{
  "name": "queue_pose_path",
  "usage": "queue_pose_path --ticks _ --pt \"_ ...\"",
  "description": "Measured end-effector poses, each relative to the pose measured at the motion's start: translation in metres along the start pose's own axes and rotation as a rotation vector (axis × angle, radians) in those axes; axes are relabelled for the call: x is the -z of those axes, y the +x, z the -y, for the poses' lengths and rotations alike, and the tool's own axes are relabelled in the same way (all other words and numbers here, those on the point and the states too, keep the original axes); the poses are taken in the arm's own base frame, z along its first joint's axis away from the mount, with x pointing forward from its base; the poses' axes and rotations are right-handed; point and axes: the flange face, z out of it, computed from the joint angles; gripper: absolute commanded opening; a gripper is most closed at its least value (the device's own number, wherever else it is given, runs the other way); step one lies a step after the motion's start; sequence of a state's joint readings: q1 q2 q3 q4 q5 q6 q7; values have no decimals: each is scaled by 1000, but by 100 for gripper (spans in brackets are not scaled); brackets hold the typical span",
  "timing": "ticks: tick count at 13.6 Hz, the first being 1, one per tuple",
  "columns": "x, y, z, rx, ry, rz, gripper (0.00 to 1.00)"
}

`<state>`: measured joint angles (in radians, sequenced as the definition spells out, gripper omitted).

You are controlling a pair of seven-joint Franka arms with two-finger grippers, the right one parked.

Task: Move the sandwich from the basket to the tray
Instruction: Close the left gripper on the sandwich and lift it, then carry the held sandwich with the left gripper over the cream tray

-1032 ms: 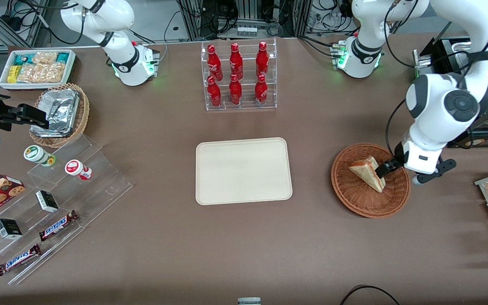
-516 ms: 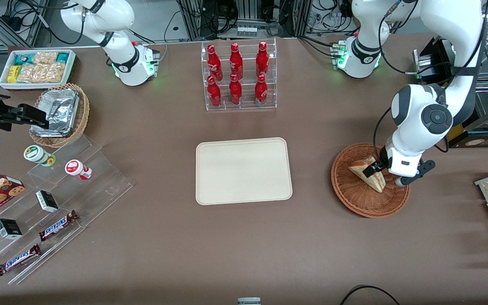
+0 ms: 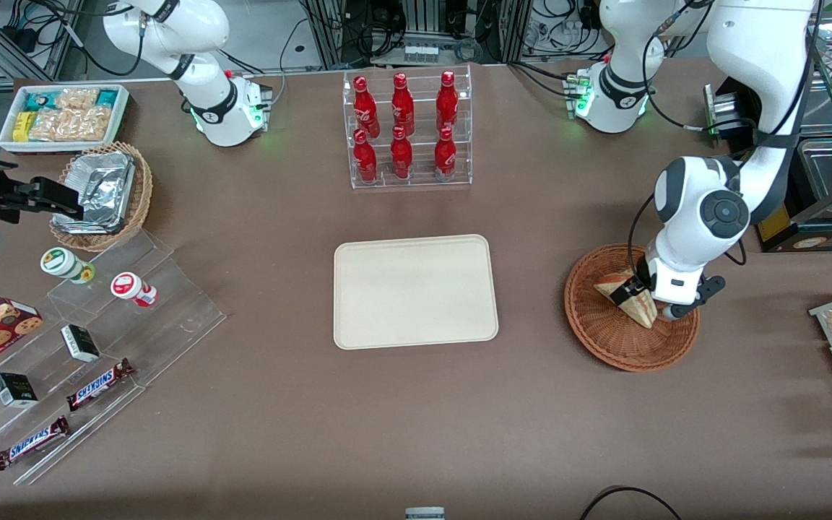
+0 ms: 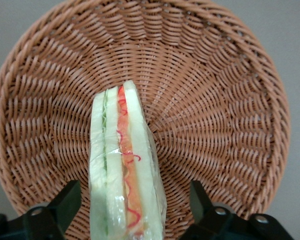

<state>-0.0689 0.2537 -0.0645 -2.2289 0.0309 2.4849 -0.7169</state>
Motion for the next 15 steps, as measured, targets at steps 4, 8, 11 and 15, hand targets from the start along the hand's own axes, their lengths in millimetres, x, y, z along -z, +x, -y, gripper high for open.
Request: queue_pose_path --ticks 4,8,11,15 --pt "-5 -1 1 3 5 7 0" --pt "18 -3 -4 -8 7 3 0" --pt "83 -10 -13 -29 17 -3 0" --pt "174 -47 -80 -158 -5 -33 0"
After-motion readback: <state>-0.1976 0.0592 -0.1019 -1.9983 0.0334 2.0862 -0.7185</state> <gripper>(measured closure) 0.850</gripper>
